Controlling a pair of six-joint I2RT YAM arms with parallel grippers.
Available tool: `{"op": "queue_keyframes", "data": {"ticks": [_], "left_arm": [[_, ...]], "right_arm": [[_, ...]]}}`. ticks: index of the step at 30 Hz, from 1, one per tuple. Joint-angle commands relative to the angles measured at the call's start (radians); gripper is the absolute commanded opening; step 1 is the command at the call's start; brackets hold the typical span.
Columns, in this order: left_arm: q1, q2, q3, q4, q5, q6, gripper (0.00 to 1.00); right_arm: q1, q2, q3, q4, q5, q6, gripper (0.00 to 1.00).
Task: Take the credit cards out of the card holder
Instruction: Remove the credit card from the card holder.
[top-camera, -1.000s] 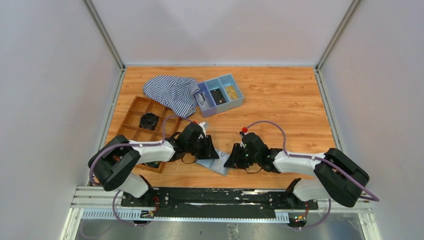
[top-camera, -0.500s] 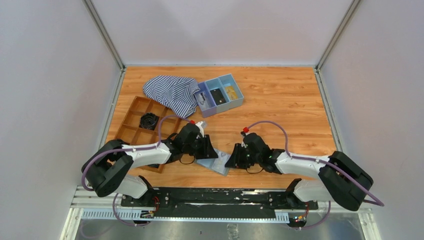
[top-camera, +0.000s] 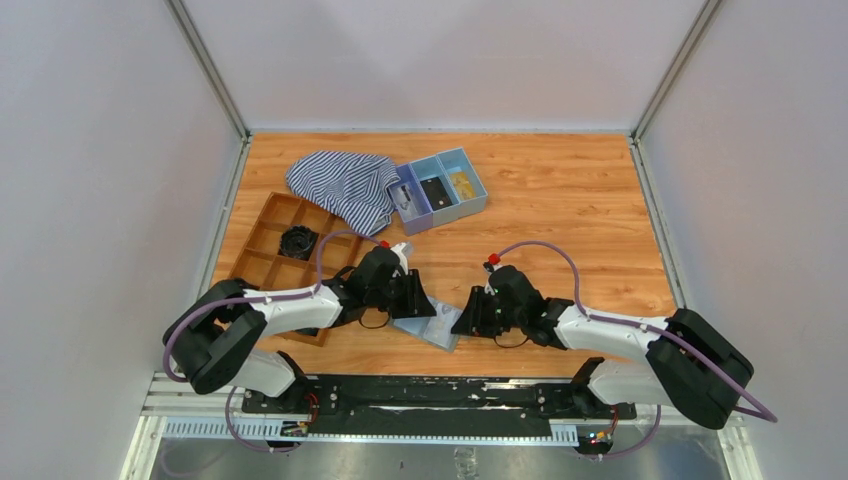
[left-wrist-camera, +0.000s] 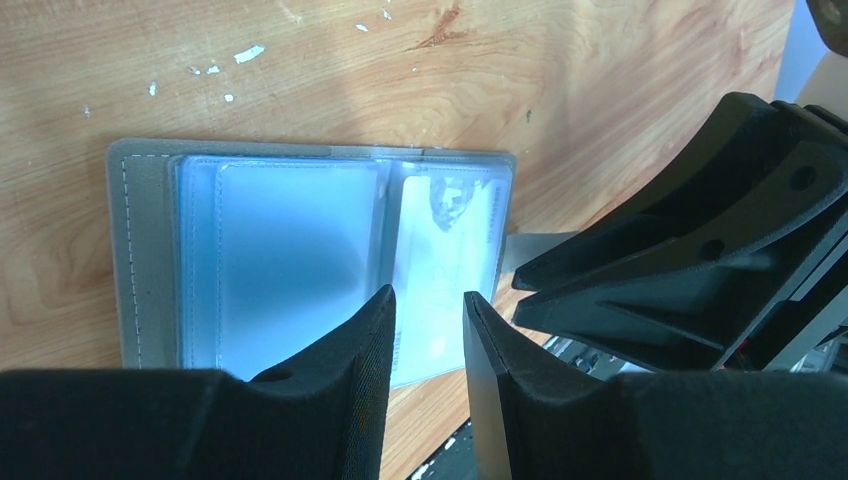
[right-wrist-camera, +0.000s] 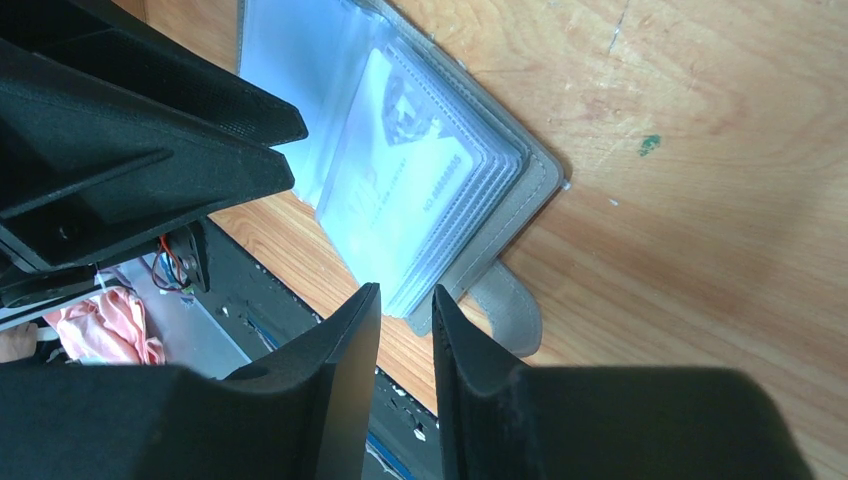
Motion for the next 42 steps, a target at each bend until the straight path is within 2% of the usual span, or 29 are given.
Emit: {"op": "queue_keyframes", "data": {"ticks": [1,23,33,37,42], "left_arm": [[-0.005,-0.029,-0.005,0.0,-0.03,0.017,0.35],[-0.006,-0.061,-0.025,0.0,-0.035,0.013,0.35],[-0.005,-0.044,-0.035,0.001,-0.041,0.015,0.35],[-0.005,-0.034,-0.036,0.002,-0.038,0.014,0.35],[-0.005,-0.022,-0.035,0.002,-0.035,0.018,0.35]], "right_arm": [[0.01,-0.007,-0.005,-0.031,0.019,-0.016,0.3],[0.01,-0.023,-0.007,-0.055,0.033,-0.02,0.3],[0.01,0.018,0.028,-0.03,0.014,-0.028,0.29],[0.011,-0.013,0.037,-0.041,0.013,-0.036,0.29],[0.009,-0.099,0.036,-0.129,0.086,-0.062,0.3]]}}
